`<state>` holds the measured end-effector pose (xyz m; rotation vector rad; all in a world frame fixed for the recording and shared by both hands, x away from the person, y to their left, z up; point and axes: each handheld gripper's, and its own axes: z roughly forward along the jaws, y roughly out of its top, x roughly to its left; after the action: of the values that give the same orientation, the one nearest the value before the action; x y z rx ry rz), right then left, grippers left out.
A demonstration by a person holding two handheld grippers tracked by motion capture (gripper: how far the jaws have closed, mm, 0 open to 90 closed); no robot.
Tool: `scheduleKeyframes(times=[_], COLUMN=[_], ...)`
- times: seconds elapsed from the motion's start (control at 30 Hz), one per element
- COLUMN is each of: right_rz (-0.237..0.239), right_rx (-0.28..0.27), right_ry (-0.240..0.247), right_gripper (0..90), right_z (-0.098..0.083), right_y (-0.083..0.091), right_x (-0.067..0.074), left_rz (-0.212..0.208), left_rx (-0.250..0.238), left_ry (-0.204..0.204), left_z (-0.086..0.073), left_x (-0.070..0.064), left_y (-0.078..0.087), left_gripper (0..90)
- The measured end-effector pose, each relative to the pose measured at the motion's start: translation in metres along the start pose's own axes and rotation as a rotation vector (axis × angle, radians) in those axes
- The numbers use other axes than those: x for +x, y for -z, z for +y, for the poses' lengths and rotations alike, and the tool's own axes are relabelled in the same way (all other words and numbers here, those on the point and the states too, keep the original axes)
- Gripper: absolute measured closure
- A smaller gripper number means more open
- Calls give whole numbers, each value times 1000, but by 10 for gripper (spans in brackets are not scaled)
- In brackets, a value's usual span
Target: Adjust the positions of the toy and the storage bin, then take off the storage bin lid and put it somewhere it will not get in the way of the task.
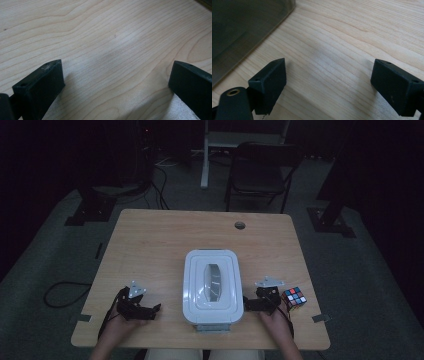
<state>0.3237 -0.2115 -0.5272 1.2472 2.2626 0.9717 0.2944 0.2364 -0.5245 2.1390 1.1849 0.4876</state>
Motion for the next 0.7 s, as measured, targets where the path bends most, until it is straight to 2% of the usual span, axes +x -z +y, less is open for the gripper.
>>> scheduleKeyframes(times=[0.17,0.23,0.43,0.53,0.63,0.7], right_rz=[0,1,0,0,0,0], right_rx=[0,0,0,1,1,1], right_ry=[0,0,0,0,0,0], right_gripper=[130,129,130,129,129,129], right_z=[0,0,0,0,0,0], right_y=[0,0,0,0,0,0], right_x=[0,0,0,0,0,0], left_rz=[-15,-44,-84,-98,-116,-142], left_rx=[-1,4,5,8,-7,-31], left_ry=[-12,3,25,6,-3,-11], left_z=[-1,0,2,4,8,15], left_x=[2,4,9,8,7,6], left_y=[1,2,4,6,10,18], left_gripper=[7,8,9,9,9,9])
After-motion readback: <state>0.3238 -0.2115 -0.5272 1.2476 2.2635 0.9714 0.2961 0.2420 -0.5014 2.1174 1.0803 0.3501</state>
